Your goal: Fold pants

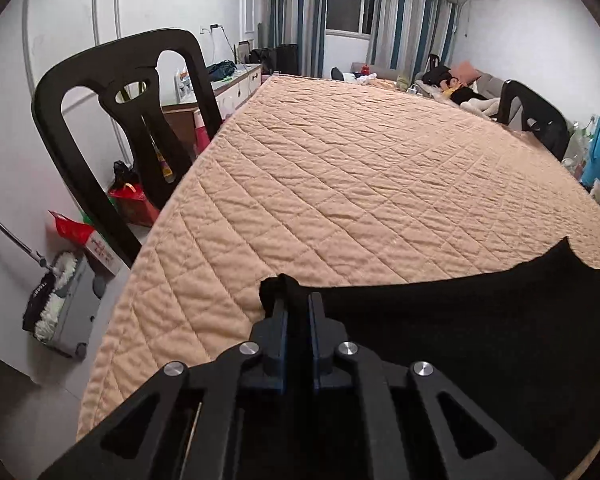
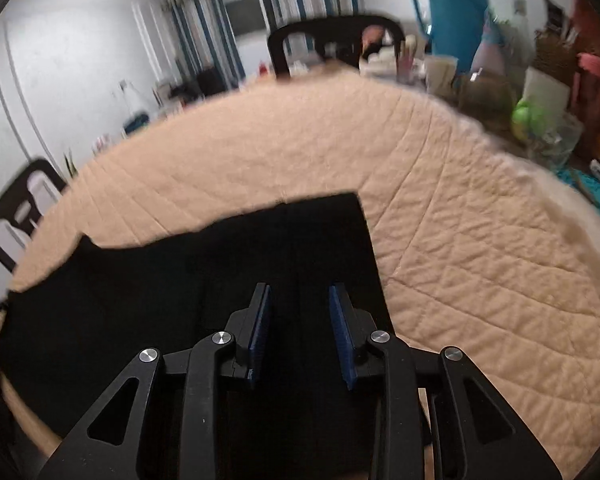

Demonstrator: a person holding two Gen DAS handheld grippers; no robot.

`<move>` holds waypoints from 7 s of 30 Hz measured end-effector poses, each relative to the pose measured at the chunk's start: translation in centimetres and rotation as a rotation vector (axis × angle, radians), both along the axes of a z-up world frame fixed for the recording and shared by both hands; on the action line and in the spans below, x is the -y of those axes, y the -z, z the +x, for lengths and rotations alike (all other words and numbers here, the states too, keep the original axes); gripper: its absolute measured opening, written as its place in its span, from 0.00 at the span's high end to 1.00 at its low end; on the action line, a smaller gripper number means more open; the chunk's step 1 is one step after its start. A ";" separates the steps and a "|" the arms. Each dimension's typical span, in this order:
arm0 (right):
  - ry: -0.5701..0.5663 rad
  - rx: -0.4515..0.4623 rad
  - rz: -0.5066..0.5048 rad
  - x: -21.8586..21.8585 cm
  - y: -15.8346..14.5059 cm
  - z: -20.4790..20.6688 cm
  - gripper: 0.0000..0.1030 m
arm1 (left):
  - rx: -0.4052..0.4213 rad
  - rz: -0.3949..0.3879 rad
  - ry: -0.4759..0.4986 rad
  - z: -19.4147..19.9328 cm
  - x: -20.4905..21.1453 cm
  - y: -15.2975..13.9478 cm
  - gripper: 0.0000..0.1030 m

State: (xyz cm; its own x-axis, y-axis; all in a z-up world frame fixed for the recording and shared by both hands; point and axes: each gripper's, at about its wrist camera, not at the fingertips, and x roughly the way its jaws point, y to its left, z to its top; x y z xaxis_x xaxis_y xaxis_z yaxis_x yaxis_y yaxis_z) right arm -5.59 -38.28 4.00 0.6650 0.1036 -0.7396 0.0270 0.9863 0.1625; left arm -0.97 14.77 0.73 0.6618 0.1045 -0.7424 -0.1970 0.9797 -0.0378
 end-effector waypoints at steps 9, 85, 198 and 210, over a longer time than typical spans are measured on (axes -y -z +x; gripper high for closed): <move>0.002 0.110 -0.009 -0.6 -1.8 -3.6 0.70 | 0.107 -0.025 0.015 -4.2 1.0 -2.7 0.88; -0.151 0.221 0.086 -7.9 -0.6 -11.5 0.57 | 0.271 -0.361 0.358 -7.1 15.2 -5.5 0.93; -0.414 0.037 0.032 -19.2 -0.4 -2.6 0.85 | 0.081 -0.055 0.313 -4.1 17.2 -1.3 0.60; -0.410 0.097 0.059 -17.0 1.3 -7.7 0.83 | 0.114 -0.052 0.309 -7.8 17.2 0.0 0.54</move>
